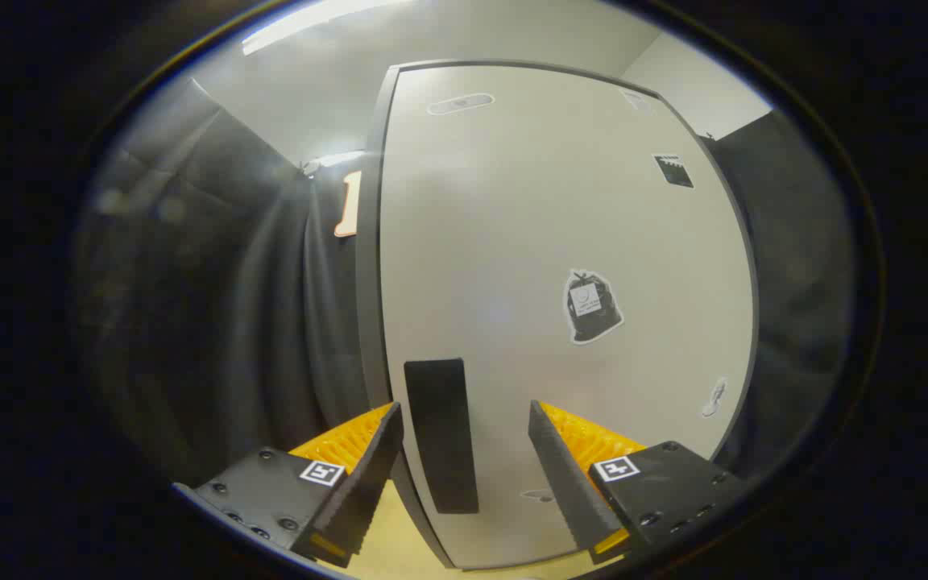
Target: Open the shoe cabinet door, grab the shoes and put them into the shoe cabinet, then close the shoe cabinet door.
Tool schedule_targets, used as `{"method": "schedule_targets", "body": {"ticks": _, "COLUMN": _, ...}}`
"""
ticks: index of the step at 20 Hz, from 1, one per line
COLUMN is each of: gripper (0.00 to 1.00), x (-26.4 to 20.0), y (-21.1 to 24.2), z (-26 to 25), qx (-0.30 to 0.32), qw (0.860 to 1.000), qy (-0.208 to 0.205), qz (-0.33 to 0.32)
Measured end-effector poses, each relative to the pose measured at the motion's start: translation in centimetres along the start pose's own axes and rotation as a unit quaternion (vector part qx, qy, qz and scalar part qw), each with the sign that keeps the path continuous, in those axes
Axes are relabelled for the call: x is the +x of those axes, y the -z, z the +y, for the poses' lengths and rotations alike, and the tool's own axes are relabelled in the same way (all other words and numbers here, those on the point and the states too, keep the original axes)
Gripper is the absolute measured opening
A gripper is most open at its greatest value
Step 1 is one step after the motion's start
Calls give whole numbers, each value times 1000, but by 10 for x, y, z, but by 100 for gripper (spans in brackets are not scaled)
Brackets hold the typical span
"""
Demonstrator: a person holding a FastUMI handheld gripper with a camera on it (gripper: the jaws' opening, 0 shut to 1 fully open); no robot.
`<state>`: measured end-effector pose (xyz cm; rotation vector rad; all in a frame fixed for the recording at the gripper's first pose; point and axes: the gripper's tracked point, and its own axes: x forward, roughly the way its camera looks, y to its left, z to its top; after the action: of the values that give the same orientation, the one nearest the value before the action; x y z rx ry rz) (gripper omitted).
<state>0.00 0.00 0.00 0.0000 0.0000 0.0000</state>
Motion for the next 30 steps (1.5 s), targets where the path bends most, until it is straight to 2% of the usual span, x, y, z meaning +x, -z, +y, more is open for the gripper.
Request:
{"method": "schedule_targets", "body": {"ticks": 18, "gripper": 24, "x": 5, "y": 12, "z": -3, "qx": -2, "qw": 1000, "qy": 4, "qz": 15}}
{"method": "schedule_targets", "body": {"ticks": 19, "gripper": 24, "x": 6, "y": 13, "z": 6, "qx": 6, "qw": 1000, "qy": -22, "qz": 17}}
{"method": "schedule_targets", "body": {"ticks": 20, "gripper": 24, "x": 7, "y": 14, "z": 13, "qx": 6, "qw": 999, "qy": -28, "qz": 15}}
{"method": "schedule_targets", "body": {"ticks": 30, "gripper": 24, "x": -3, "y": 12, "z": 10, "qx": -14, "qw": 1000, "qy": -23, "qz": 1}}
